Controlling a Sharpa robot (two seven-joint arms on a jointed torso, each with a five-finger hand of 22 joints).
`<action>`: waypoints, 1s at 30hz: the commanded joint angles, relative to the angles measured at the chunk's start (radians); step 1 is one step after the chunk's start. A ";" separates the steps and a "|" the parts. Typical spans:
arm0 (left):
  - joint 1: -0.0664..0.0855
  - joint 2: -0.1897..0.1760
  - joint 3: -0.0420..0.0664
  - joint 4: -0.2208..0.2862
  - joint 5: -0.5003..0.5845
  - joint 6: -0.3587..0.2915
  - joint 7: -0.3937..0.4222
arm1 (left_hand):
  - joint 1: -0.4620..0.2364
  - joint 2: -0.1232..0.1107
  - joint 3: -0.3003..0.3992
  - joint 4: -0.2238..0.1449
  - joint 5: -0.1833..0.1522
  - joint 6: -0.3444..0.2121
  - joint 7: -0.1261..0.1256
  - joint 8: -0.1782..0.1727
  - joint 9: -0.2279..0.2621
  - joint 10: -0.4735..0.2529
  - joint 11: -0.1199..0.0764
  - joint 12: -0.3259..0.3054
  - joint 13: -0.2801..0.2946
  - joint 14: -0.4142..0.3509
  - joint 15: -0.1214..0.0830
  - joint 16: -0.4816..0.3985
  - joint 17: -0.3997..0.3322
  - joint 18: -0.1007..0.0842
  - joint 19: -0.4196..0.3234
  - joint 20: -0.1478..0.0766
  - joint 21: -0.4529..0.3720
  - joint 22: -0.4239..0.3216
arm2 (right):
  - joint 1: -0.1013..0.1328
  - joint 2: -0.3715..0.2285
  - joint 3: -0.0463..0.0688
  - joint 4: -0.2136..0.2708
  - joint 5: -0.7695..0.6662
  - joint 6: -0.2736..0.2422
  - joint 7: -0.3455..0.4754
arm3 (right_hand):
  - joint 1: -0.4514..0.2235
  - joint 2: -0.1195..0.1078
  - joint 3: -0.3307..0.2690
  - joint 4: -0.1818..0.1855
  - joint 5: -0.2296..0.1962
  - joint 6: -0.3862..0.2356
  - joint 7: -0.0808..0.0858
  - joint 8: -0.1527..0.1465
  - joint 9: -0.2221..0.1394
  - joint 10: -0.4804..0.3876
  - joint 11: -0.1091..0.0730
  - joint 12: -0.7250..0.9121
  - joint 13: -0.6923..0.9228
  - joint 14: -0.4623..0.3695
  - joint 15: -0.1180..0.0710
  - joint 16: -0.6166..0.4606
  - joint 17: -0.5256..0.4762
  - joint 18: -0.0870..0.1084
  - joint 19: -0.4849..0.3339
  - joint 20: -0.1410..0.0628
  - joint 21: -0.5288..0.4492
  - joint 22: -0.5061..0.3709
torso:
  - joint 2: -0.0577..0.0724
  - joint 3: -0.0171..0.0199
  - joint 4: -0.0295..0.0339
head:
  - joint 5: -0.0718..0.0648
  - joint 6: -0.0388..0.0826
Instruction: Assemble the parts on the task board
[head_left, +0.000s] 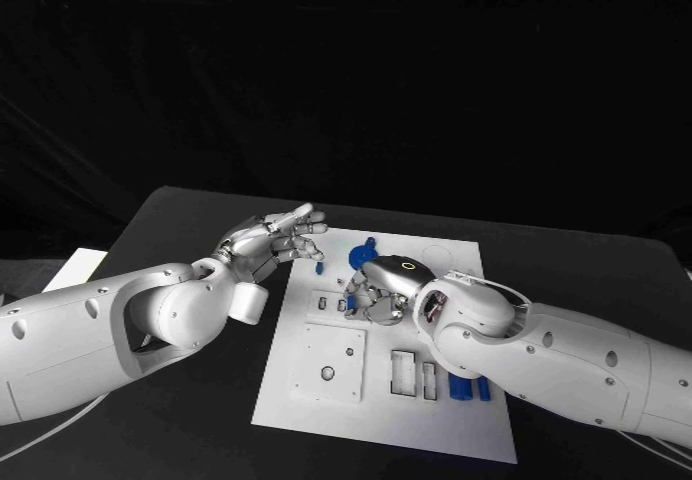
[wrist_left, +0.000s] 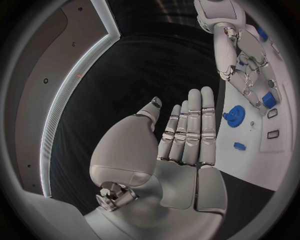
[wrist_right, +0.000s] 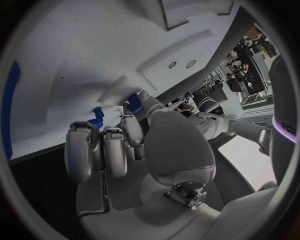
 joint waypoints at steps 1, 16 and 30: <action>0.000 0.001 0.000 0.001 0.003 0.023 0.004 | 0.000 0.006 0.000 -0.006 -0.001 -0.004 0.000 -0.004 -0.001 -0.008 0.001 -0.004 -0.002 0.004 0.004 -0.007 -0.002 0.013 0.008 0.000 -0.006 -0.001 | -0.005 -0.001 -0.004 -0.004 -0.019 -0.008 -0.033 | -0.012 -0.001 -0.009 0.004 -0.005 -0.009 0.001 -0.005 0.000 -0.006 0.002 -0.005 -0.001 0.093 0.006 -0.003 0.208 -0.007 0.000 0.010 -0.007 -0.001 | 0.000 0.0002 -0.0003 | -0.001 0.001; 0.000 0.001 0.000 -0.008 -0.004 0.029 -0.009 | -0.003 0.008 0.000 -0.014 -0.001 -0.007 -0.007 -0.006 -0.003 -0.007 -0.005 -0.001 -0.010 0.044 -0.004 0.019 0.006 0.015 0.043 -0.007 0.006 -0.003 | -0.013 -0.055 -0.002 0.078 0.011 -0.214 0.099 | 0.000 -0.065 -0.209 0.163 -0.046 -0.100 0.027 -0.028 -0.020 -0.013 0.026 0.004 -0.002 0.094 0.027 -0.002 0.212 -0.006 -0.001 0.030 -0.010 -0.005 | -0.001 0.0007 -0.0006 | -0.002 0.004; 0.017 0.008 0.001 -0.063 -0.368 0.064 -0.373 | -0.080 -0.023 -0.035 0.001 0.002 0.108 -0.097 0.078 0.046 0.299 -0.111 0.606 0.463 0.468 -0.101 0.960 0.965 -0.071 0.403 -0.102 0.549 0.639 | 0.059 -0.284 0.038 0.160 0.606 -0.263 0.385 | 0.101 0.012 -0.207 0.181 0.025 -0.077 0.019 -0.017 -0.016 -0.021 0.020 0.004 -0.007 0.087 0.021 -0.020 0.186 0.000 -0.015 0.027 -0.027 -0.036 | -0.019 0.0084 -0.0072 | 0.006 0.013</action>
